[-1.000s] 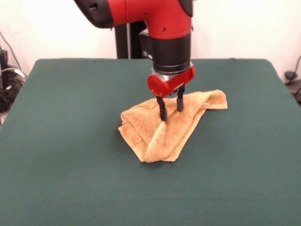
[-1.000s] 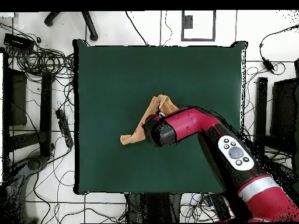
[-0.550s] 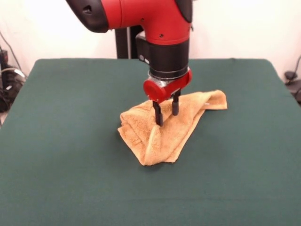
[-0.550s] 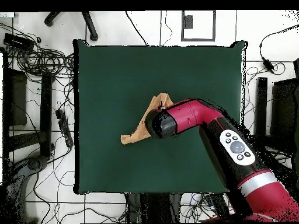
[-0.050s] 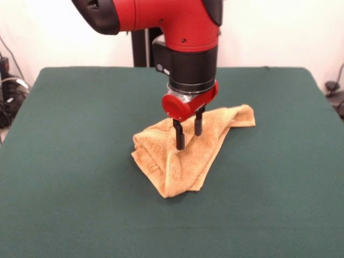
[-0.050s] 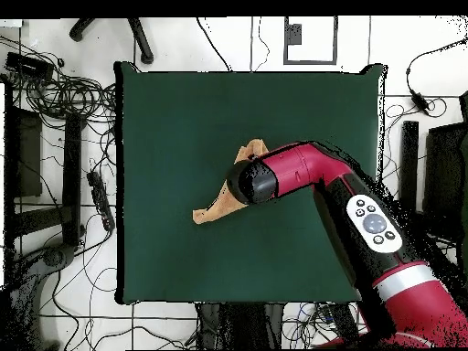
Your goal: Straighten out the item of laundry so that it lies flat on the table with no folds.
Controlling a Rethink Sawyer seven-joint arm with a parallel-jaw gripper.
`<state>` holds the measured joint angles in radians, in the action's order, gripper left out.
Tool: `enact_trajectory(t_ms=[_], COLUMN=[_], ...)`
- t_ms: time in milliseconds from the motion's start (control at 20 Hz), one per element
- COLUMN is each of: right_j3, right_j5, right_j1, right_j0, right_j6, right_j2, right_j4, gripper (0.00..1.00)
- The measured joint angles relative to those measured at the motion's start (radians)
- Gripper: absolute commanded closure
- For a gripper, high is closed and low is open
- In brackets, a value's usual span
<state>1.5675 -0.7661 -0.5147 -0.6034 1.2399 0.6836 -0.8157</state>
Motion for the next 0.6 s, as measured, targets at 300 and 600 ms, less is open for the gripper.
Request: enact_trajectory(t_ms=[300,600], right_j3=[-0.038,-0.076], right_j5=[-0.016,-0.018], right_j1=[0.001,0.002], right_j0=[0.000,0.000], right_j6=[-0.052,-0.128], right_j2=[0.017,0.038], right_j4=[0.002,0.011], gripper=[0.00,0.00])
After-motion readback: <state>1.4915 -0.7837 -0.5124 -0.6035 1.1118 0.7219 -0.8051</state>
